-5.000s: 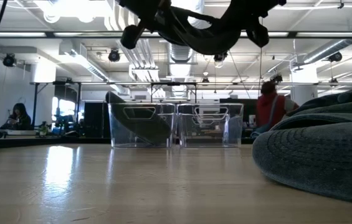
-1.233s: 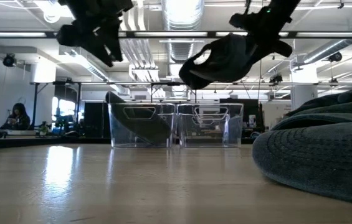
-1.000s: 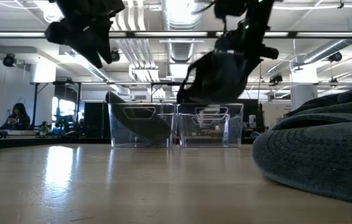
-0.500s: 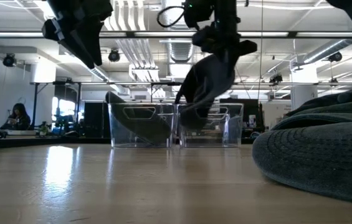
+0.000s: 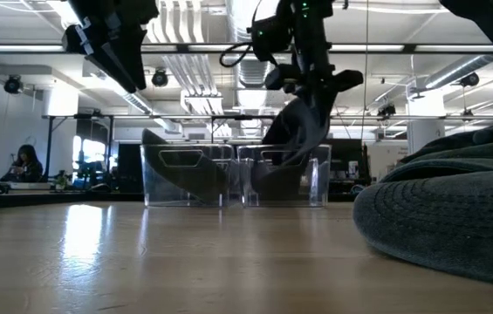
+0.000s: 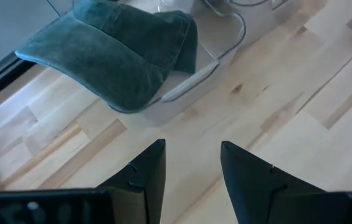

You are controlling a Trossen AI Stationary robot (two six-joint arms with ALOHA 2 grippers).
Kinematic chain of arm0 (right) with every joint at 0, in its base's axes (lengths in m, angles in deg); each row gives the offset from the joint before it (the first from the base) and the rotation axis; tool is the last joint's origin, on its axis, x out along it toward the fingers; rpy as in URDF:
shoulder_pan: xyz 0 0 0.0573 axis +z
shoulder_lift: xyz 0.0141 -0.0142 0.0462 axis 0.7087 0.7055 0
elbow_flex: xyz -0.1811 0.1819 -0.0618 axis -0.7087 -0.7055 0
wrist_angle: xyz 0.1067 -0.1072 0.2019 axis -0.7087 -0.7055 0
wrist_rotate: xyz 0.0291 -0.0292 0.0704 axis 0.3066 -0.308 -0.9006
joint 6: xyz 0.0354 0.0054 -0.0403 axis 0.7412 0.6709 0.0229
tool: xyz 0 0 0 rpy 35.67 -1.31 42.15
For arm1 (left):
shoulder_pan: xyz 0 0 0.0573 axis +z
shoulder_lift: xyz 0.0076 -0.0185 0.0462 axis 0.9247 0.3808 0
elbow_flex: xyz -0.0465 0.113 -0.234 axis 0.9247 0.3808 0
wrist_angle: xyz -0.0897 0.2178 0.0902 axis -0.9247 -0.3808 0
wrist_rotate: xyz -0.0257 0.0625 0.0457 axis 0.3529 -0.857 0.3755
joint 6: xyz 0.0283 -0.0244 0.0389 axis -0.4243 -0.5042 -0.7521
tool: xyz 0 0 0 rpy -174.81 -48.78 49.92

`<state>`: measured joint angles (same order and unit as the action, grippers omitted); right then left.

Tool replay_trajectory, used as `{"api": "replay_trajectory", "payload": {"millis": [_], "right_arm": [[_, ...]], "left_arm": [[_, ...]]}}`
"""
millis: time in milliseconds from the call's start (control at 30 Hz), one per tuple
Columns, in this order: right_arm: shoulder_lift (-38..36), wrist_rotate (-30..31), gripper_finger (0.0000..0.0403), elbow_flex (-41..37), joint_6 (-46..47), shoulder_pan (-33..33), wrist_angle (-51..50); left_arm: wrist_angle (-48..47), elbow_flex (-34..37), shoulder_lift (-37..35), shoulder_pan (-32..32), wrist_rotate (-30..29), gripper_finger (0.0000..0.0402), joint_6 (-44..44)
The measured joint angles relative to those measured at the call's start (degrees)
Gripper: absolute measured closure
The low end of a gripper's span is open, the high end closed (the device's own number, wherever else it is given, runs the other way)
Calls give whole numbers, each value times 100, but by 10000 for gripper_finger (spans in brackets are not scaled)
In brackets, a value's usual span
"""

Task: Pick & Place hat
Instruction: Put the top black cap into the right transparent bin

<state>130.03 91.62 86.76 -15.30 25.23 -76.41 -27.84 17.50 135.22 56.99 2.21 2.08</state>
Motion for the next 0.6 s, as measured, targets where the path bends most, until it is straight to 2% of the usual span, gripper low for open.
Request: {"api": "replay_trajectory", "payload": {"millis": [133,267,433,600], "right_arm": [[0,28,370,-150,73,12,8],[0,304,365,-215,143,26,13],[-2,460,342,-202,287,30,28],[-32,651,320,115,-83,175,190]], "left_arm": [[10,0,-2,0,-69,255,-52],[73,0,-2,0,-93,255,-203],[269,0,-4,0,-110,255,-260],[411,2,-4,-2,-109,255,-258]]}}
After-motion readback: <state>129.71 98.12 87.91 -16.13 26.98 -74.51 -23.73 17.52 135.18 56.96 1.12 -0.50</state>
